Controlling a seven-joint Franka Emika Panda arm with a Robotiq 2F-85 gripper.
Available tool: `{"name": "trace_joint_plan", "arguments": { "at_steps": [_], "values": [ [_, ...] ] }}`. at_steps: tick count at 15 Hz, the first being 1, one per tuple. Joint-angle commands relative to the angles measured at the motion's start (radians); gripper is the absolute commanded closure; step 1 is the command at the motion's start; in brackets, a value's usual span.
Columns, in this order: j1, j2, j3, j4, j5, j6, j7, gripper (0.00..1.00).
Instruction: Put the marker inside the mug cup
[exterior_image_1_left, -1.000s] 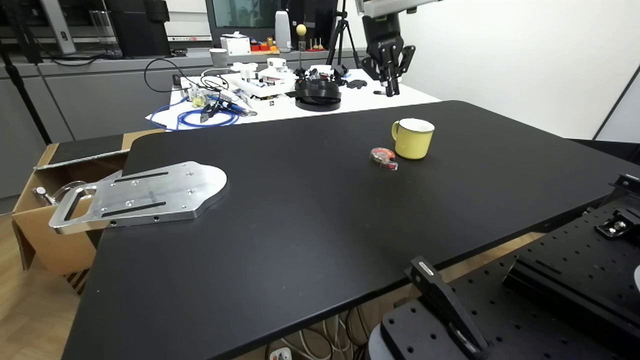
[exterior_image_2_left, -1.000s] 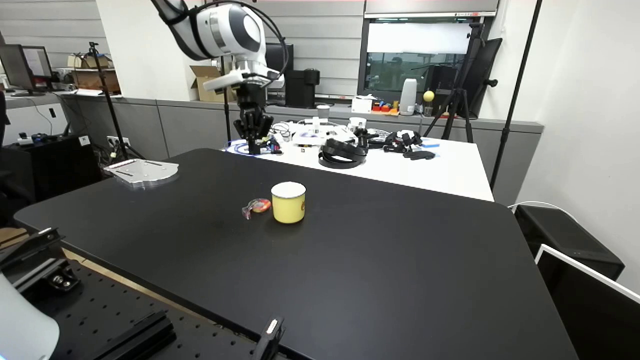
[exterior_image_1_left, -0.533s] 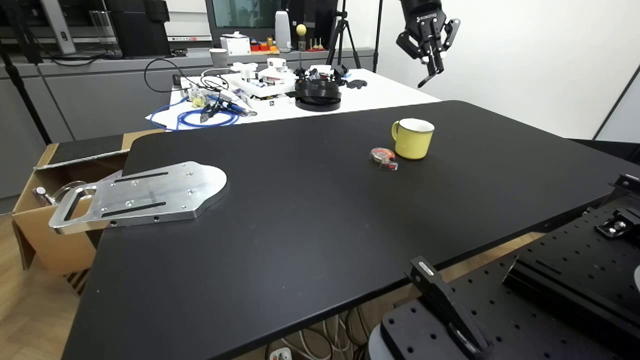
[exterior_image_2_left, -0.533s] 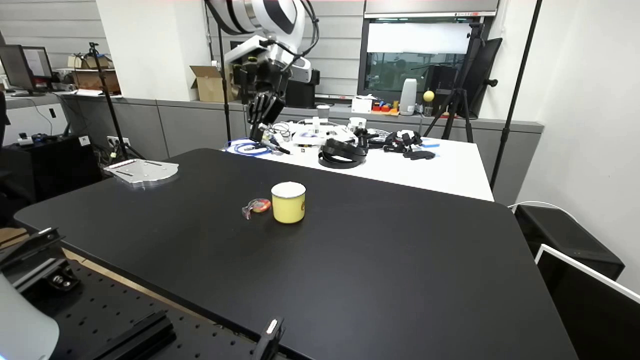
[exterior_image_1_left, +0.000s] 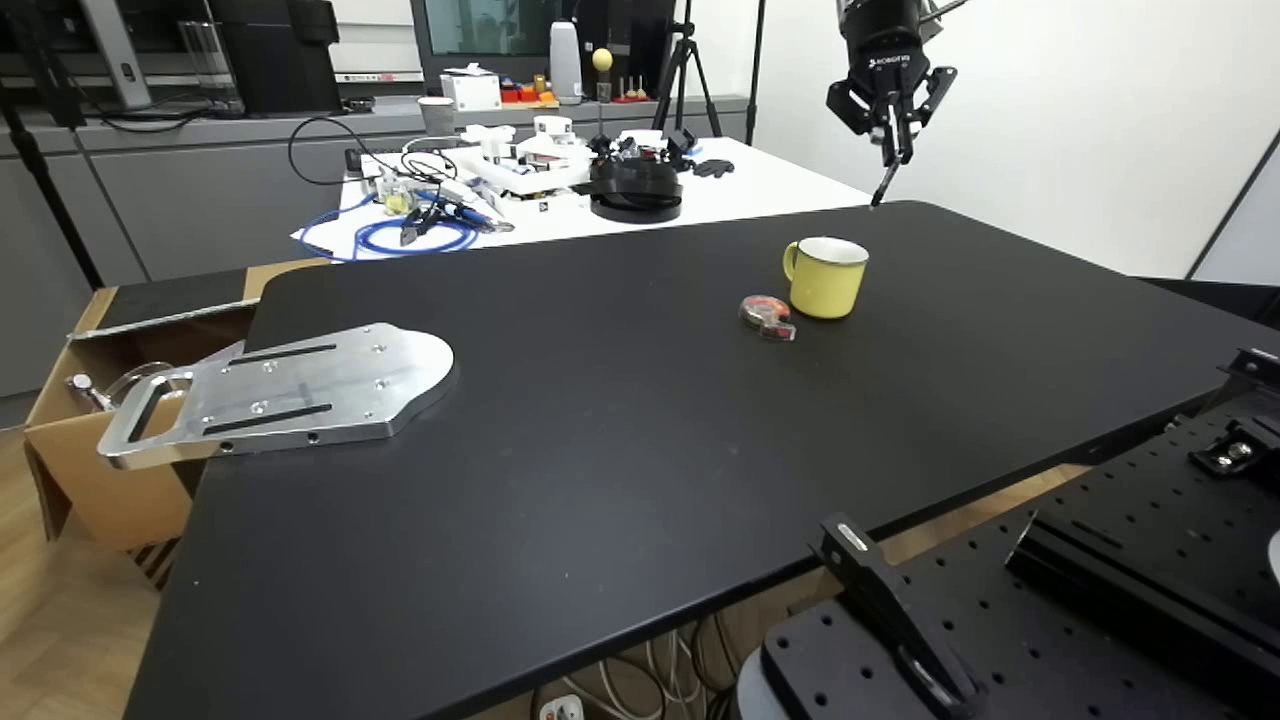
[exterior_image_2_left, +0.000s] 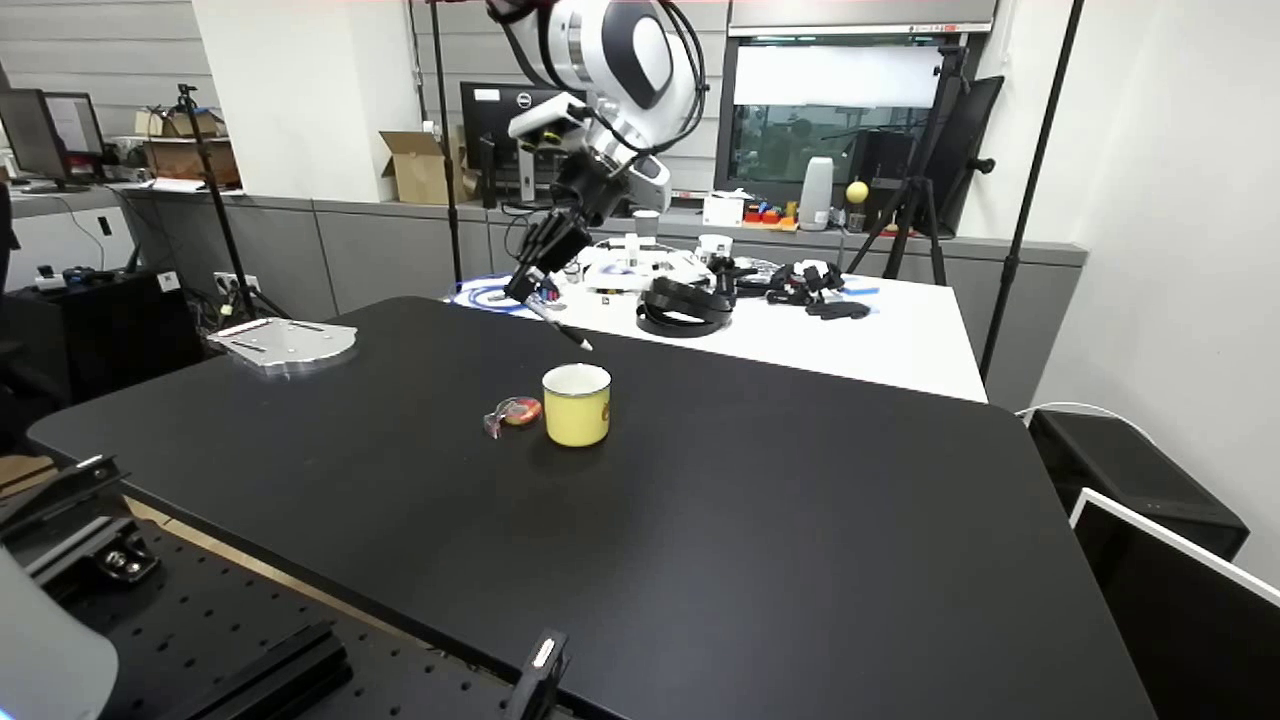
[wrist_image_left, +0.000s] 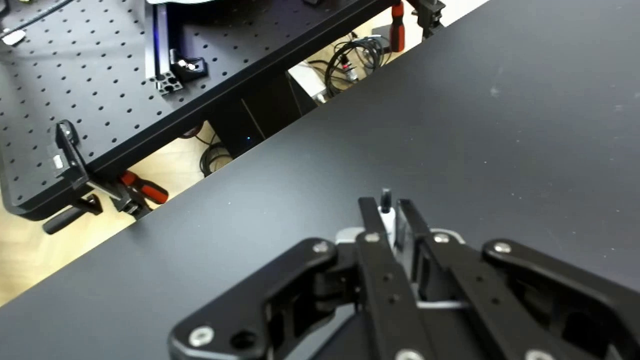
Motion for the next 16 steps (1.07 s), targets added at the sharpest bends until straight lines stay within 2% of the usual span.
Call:
{"name": "trace_joint_plan", "arguments": {
  "at_steps": [1,7,16],
  "values": [
    [-0.032,0.065,0.006,0.076,0.090,-0.012,0.015,0.97],
    [-0.045,0.133,0.006,0.117,0.174,0.015,0.016,0.97],
    [-0.053,0.200,0.013,0.097,0.191,0.112,-0.030,0.97]
  ]
}}
